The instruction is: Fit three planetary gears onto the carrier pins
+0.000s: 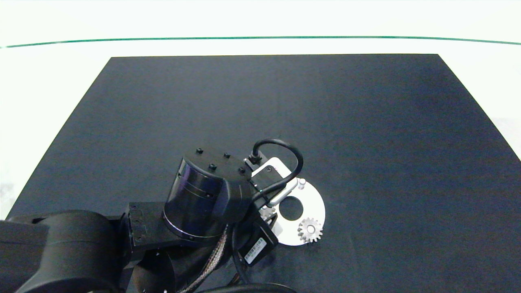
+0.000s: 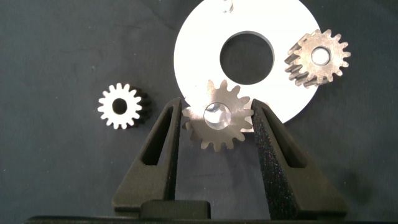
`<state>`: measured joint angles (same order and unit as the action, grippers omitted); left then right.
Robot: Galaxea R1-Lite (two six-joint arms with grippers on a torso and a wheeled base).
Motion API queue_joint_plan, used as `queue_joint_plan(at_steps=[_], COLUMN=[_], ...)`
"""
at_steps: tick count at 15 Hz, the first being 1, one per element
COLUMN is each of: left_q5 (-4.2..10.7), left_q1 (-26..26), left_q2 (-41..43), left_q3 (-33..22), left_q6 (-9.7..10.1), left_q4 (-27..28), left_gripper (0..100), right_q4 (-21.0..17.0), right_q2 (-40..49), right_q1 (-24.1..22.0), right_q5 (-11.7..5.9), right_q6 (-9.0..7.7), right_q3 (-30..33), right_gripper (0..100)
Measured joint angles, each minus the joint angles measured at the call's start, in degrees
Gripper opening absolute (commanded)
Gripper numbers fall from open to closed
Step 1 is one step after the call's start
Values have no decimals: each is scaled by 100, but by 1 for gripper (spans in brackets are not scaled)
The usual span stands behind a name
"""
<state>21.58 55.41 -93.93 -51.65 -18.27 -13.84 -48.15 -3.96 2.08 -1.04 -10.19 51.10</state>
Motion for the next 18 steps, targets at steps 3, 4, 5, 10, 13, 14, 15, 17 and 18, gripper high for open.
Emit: queue_joint_plan(at_steps=[3,4,5,10,13,14,15,17,18], left_q5=[-2,-2,0,-2,-2,0,-2,-2,-2], left_q1=[66,74,79,46,27,24,21,5,-30], left_q2=[-122,-161,-185,-238,-286,-301,-310,-325,-325], left_q3=[-69,-99,-112,-91,-107,-121,-127,-155,-173], left_q6=[2,2,0,-13,-16,-20,-22,-30,-44], left_q4=[-30,-30,-30,-33,-38,-40,-41,-40,-40], left_gripper=[10,10,10,10,10,10,10,10,10], right_q4=[0,0,-2,-18,-38,-40,-41,-44,-44], right_q2=[0,0,0,0,0,0,0,0,0], right_q1=[6,6,4,6,11,11,11,11,11], right_q5=[-6,-6,-9,-11,-9,-11,-9,-11,-9], right_q6=[-2,0,-2,-6,-28,-28,-28,-28,-28], right_q3=[33,40,40,61,63,79,88,99,110], right_gripper=[100,100,100,100,100,100,100,100,100])
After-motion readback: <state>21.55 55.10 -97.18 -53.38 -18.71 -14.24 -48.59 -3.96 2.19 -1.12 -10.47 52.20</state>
